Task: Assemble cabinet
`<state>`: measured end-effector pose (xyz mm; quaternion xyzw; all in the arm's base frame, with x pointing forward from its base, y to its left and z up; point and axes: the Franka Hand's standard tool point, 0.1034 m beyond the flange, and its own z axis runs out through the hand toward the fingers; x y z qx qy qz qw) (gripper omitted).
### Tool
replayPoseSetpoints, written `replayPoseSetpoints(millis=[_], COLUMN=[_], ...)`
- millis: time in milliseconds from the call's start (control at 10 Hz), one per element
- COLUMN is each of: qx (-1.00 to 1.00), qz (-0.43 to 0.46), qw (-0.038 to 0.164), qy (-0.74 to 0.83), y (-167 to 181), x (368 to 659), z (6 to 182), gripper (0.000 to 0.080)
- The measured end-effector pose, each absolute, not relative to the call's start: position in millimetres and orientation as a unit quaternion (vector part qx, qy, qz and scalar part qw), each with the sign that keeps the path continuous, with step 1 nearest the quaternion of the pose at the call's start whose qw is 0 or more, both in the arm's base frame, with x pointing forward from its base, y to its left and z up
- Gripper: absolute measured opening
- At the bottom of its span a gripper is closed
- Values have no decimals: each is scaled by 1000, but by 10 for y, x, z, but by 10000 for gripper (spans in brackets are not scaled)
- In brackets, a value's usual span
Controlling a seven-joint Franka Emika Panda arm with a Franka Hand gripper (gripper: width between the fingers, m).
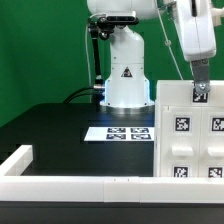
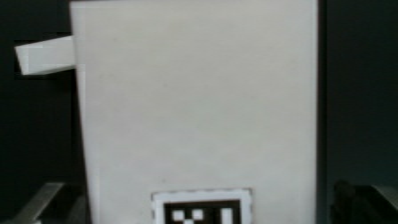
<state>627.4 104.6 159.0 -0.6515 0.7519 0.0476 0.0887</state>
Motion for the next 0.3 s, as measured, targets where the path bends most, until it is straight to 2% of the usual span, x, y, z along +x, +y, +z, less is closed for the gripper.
replayPoseSetpoints(millis=[200,300], qx=[-648,-650], qz=[42,41], qw=[112,114], qy=[752,750], y=[1058,1068], x=[6349,6357], z=[1873,1902], gripper=[649,649])
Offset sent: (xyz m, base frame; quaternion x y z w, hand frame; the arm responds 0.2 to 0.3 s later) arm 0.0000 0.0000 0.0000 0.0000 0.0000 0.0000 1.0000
